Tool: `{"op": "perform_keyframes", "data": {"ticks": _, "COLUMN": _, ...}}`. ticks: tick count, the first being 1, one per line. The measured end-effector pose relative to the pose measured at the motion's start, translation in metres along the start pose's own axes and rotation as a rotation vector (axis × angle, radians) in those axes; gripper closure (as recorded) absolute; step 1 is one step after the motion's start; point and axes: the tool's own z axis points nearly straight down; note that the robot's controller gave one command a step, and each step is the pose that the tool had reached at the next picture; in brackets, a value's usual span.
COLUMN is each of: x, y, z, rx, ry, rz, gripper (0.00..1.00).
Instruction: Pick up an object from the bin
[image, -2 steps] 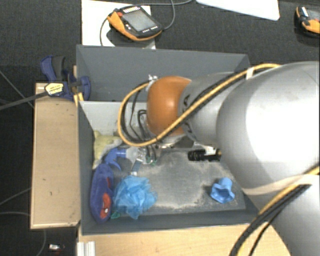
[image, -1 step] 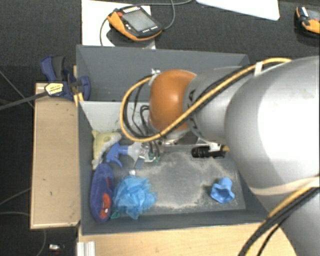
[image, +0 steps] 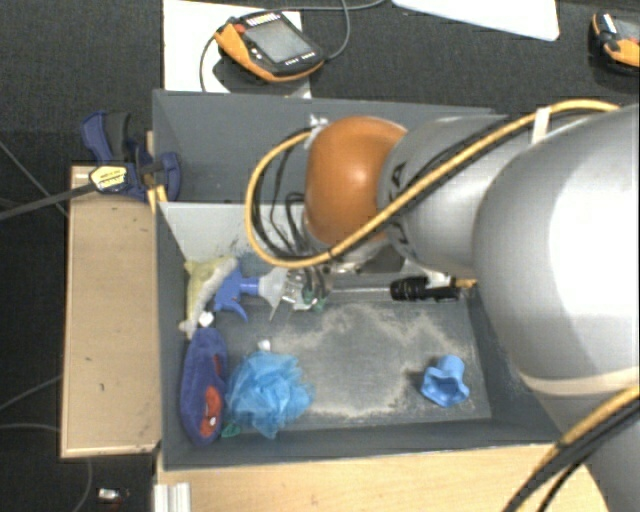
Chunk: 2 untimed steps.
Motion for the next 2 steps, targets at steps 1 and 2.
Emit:
{"op": "perform_keyframes", "data": {"ticks": 1, "x": -0.001, "y": 0.001, "z": -0.022, "rx": -0.001, "ry": -0.002, "rz": -0.001, "gripper": 1.0}}
{"op": "perform_keyframes", "data": {"ticks": 2, "x": -0.001, "y": 0.001, "z": -0.039, "rx": -0.002, "ry": -0.003, "rz": -0.003, "gripper": 1.0}}
